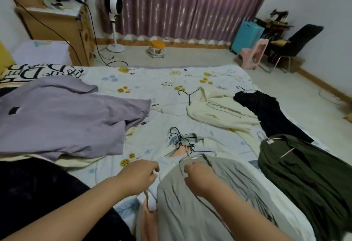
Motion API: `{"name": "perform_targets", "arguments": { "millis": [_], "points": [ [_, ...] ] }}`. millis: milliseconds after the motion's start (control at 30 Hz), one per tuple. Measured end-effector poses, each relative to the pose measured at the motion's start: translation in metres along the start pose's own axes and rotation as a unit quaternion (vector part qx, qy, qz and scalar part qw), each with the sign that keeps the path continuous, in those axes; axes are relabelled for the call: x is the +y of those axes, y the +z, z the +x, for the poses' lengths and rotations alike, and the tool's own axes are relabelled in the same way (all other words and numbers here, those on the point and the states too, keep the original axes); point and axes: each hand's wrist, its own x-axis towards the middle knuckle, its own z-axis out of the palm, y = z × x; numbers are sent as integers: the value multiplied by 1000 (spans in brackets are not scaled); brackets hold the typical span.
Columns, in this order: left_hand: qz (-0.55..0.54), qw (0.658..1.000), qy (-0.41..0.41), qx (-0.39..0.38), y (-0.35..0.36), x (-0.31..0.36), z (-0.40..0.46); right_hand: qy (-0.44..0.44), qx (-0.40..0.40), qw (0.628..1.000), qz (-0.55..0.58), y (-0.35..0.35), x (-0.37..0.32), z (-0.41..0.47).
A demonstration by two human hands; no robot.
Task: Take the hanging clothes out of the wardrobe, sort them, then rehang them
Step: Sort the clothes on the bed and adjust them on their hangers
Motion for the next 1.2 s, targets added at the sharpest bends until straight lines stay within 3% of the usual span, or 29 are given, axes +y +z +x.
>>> {"name": "perform_targets", "arguments": {
  "millis": [367,700,833,967,1200],
  "points": [
    [4,993,-117,29,108,64,99,67,6,997,29,74,149,51],
    [34,962,-261,79,201,57,165,44,20,997,64,137,196,130],
    [71,959,-241,130,233,46,182,42,27,995,82,154,206,161],
    [46,959,-250,123,239,38,193,32,6,999,36,158,218,180],
    [27,963,-247,104,206,54,182,19,111,993,18,145,223,169]
  ]
}}
